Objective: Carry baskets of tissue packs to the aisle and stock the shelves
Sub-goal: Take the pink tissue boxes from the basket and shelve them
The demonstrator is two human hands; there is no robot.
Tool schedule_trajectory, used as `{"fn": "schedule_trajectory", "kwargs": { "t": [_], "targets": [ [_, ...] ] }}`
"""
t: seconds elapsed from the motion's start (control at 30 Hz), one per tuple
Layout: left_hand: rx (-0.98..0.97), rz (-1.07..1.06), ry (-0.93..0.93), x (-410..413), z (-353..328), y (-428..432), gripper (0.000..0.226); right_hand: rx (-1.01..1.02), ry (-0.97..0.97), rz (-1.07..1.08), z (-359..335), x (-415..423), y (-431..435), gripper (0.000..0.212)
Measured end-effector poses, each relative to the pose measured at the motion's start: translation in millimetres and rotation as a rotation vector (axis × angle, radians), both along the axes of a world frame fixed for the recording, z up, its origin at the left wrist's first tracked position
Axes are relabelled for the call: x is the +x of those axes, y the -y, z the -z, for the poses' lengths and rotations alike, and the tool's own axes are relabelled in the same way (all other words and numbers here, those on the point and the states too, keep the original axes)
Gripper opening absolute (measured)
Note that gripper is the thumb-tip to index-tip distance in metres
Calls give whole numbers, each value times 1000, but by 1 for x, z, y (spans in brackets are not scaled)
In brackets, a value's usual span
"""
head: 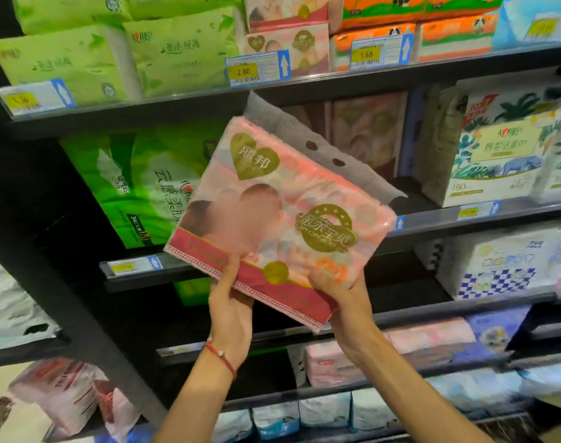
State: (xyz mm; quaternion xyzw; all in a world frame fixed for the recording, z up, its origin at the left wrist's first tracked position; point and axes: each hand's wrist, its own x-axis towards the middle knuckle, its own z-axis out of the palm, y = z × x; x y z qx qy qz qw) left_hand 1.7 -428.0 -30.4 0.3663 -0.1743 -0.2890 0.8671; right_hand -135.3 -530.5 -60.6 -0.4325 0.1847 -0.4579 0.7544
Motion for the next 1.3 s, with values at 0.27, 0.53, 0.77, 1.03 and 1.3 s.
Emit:
{"fn": "schedule_trajectory", "kwargs": {
  "t": [0.27, 0.53, 0.77, 1.03, 1.3],
  "targets": [
    [425, -580, 1054, 51, -38, -60, 116, -481, -304, 196, -34, -20, 25, 107],
    [812, -105, 1750, 84, -119, -43, 121, -857, -478, 117, -87, -42, 30, 108],
    [431, -24, 1249, 87, -72, -26, 95, -820, -550, 448, -102, -45, 23, 104],
    [148, -93, 926, 56, -64, -26, 91, -436, -417, 189, -65, -22, -14, 51],
    [205, -129, 949, 61, -54, 0, 89, -649, -359, 467, -73, -24, 10, 45]
  ]
}}
